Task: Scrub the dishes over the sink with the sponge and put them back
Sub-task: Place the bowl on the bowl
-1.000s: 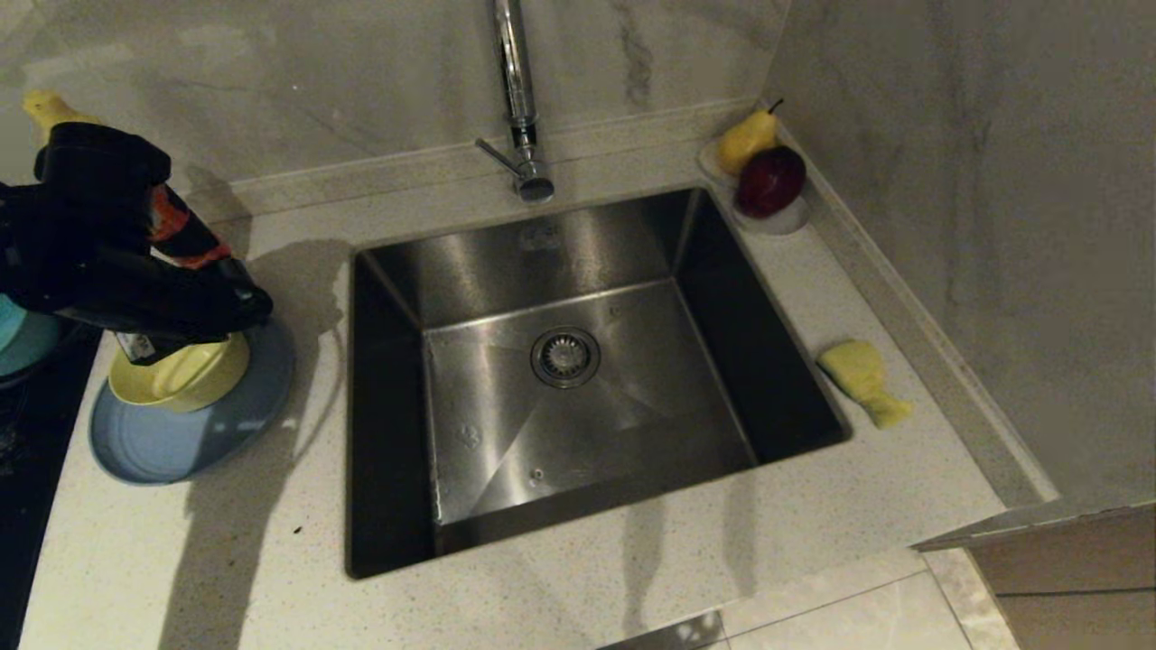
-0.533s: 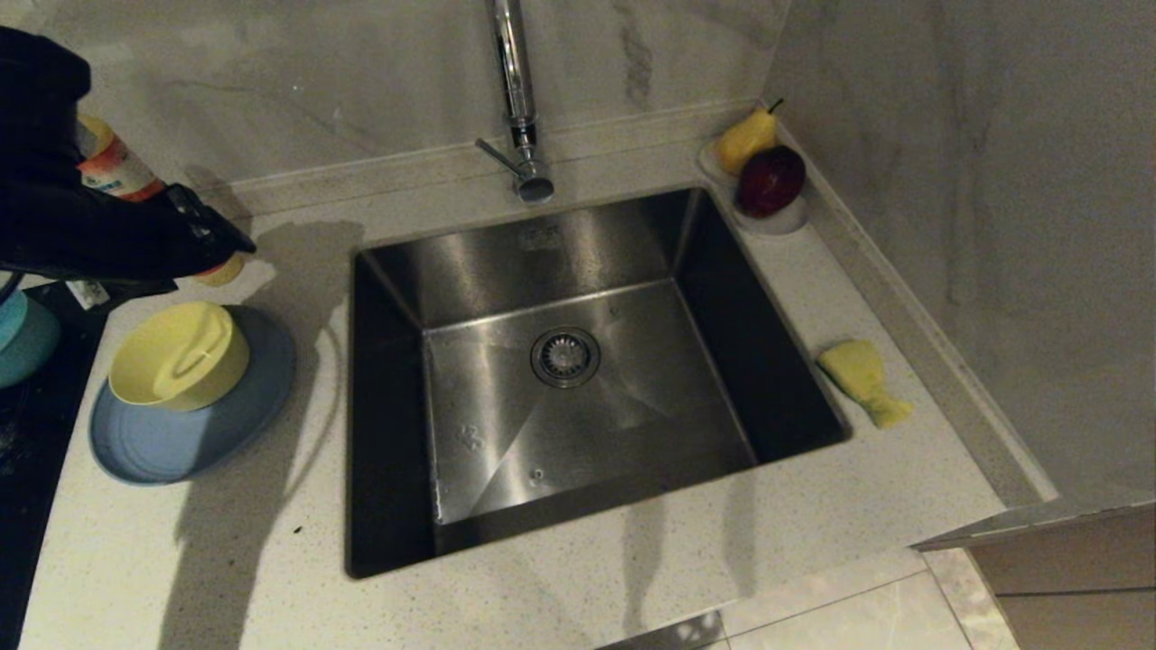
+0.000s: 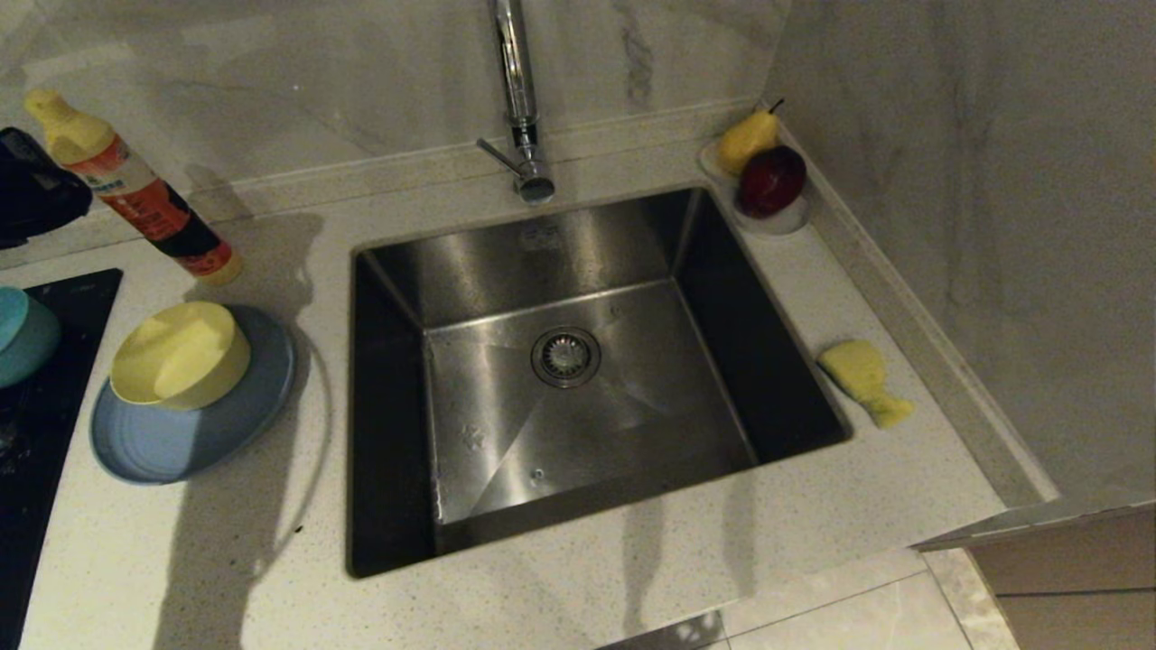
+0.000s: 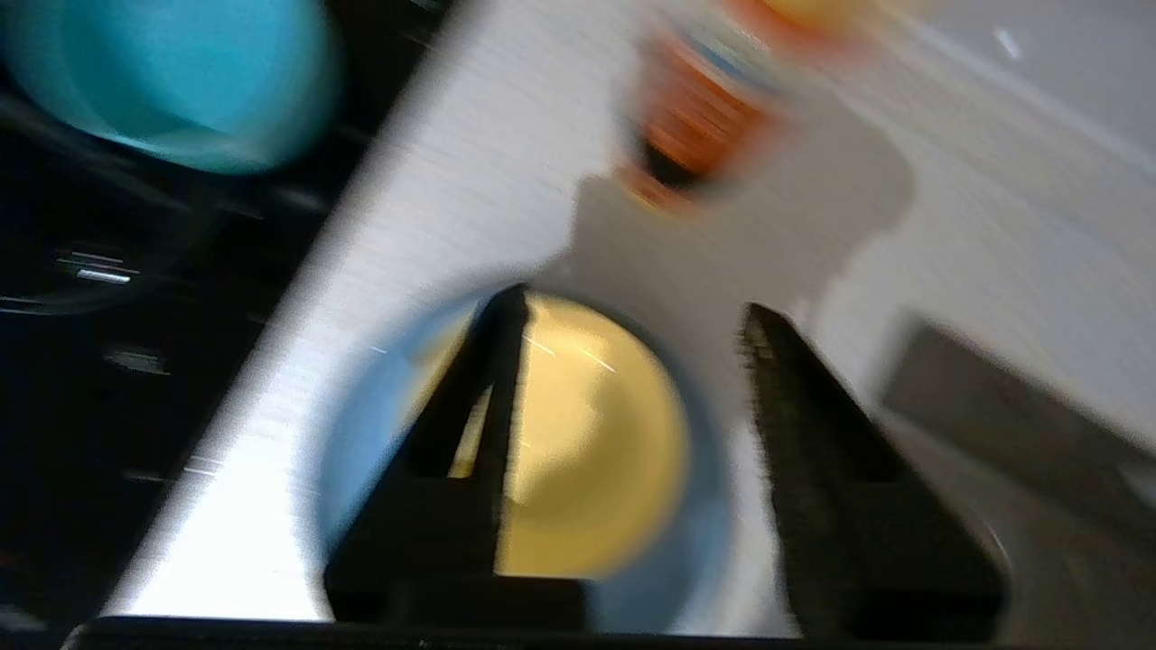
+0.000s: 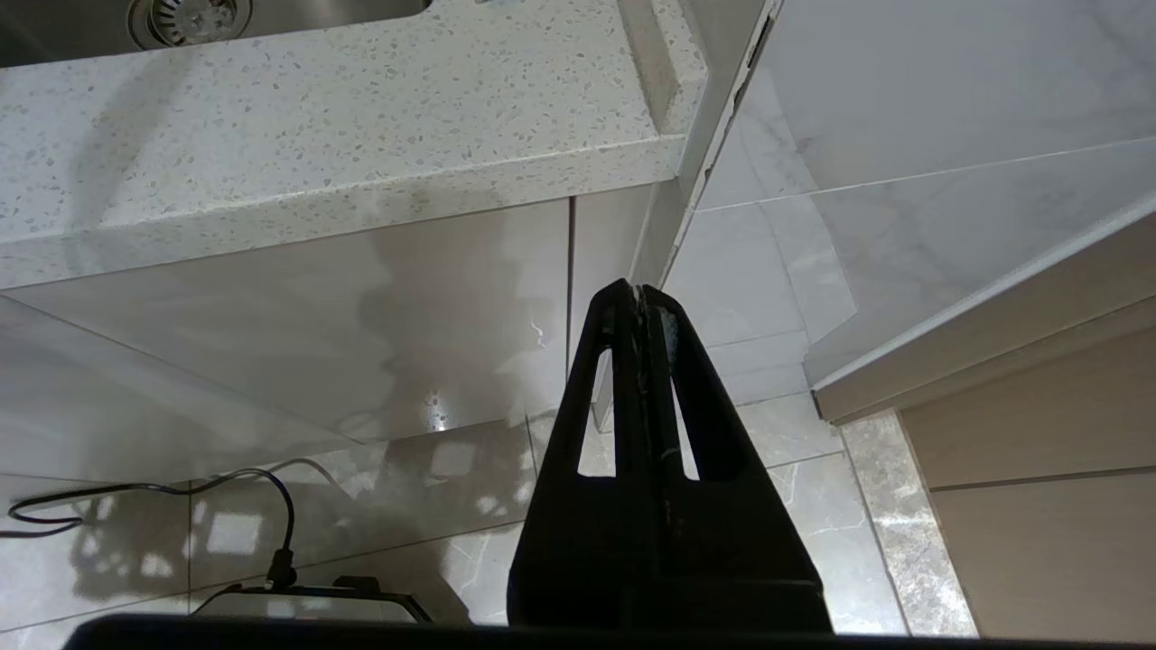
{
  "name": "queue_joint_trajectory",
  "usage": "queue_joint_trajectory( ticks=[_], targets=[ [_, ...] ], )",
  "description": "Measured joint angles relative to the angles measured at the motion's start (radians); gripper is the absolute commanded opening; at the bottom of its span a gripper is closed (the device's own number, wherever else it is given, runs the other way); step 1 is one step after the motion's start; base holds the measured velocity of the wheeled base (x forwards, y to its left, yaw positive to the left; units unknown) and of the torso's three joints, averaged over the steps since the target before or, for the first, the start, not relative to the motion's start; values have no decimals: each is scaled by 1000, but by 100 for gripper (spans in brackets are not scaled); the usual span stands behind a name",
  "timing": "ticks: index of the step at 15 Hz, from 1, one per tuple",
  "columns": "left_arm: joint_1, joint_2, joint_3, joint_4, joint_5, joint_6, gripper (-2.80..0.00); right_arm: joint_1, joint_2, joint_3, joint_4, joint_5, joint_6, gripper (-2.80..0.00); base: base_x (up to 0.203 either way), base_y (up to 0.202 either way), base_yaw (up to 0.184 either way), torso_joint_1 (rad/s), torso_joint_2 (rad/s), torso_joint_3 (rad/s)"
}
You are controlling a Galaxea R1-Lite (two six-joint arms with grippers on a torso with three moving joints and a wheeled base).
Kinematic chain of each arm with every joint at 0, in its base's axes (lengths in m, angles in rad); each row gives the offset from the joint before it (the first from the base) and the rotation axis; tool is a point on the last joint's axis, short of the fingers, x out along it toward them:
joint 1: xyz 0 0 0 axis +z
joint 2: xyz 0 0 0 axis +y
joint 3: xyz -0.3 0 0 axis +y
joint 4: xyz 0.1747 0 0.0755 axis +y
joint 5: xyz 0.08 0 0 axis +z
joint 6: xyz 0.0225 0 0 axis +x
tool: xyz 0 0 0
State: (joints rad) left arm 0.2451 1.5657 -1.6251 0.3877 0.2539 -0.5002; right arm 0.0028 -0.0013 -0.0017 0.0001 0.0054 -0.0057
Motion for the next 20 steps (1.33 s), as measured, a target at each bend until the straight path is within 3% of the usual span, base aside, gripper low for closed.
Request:
queue_joint_trajectory(
  ticks=[6,7,13,17,20],
  targets=[
    [171,42,6,-6,-20,2,-280,0,0,0,0,0,0,-280,0,0,0,0,0,0],
    [193,59,6,-8,-33,10,0,0,0,0,0,0,0,-280,0,0,0,0,0,0],
    [302,188,-20,-104,-68,48,0,0,0,0,0,0,0,-280,0,0,0,0,0,0],
    [330,253,-55,-115,-118,51,0,0,0,0,0,0,0,-280,0,0,0,0,0,0],
    [345,303,-101,-116,-211,61,0,0,0,0,0,0,0,-280,0,0,0,0,0,0]
  ],
)
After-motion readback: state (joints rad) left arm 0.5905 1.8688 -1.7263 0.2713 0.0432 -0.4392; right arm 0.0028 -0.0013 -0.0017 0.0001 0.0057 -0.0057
